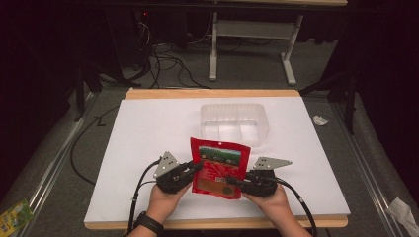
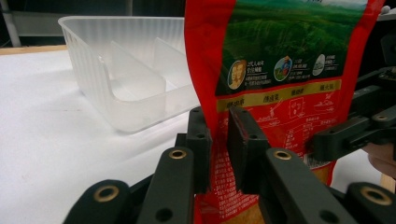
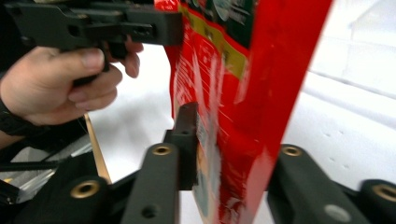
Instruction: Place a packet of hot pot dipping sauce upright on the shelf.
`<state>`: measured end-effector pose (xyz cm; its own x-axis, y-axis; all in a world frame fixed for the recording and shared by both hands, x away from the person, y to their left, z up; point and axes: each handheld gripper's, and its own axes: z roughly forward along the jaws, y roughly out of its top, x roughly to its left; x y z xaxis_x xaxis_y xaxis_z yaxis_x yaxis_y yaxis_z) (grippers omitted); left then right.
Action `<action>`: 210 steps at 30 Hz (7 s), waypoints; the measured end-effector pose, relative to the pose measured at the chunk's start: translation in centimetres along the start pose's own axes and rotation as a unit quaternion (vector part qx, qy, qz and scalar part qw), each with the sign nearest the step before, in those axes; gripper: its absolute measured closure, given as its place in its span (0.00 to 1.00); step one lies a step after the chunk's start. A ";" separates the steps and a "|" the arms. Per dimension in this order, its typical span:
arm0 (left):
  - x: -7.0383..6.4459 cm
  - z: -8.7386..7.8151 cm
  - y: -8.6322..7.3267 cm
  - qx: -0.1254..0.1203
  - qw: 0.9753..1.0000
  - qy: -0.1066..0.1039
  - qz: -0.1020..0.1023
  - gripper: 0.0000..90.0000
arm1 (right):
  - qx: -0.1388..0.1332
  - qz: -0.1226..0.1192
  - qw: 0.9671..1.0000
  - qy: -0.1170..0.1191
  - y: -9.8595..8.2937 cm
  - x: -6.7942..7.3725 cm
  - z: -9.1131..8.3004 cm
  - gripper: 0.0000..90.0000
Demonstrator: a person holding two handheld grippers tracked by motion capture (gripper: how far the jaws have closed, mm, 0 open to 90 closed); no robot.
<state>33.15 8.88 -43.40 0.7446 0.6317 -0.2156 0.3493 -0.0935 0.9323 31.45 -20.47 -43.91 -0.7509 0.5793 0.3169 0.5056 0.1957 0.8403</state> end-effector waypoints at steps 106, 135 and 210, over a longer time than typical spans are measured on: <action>2.9 -4.9 -1.9 0.067 0.995 0.064 0.036 0.26 | -0.149 0.050 0.957 -0.244 8.4 -5.5 -3.5 0.95; 3.0 -5.0 -1.7 0.057 0.996 0.059 0.041 0.26 | -0.156 0.077 0.942 -0.287 10.7 -7.6 2.4 0.95; 3.2 -4.6 -1.8 0.070 0.995 0.052 0.038 0.26 | -0.124 0.085 0.945 -0.291 7.9 -8.8 5.8 0.92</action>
<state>32.30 14.60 -44.47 0.7114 0.6945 -0.1072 0.3747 -0.2458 0.8940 44.53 -19.44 -42.63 -0.2715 0.9366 0.2214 0.4279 -0.0886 0.8995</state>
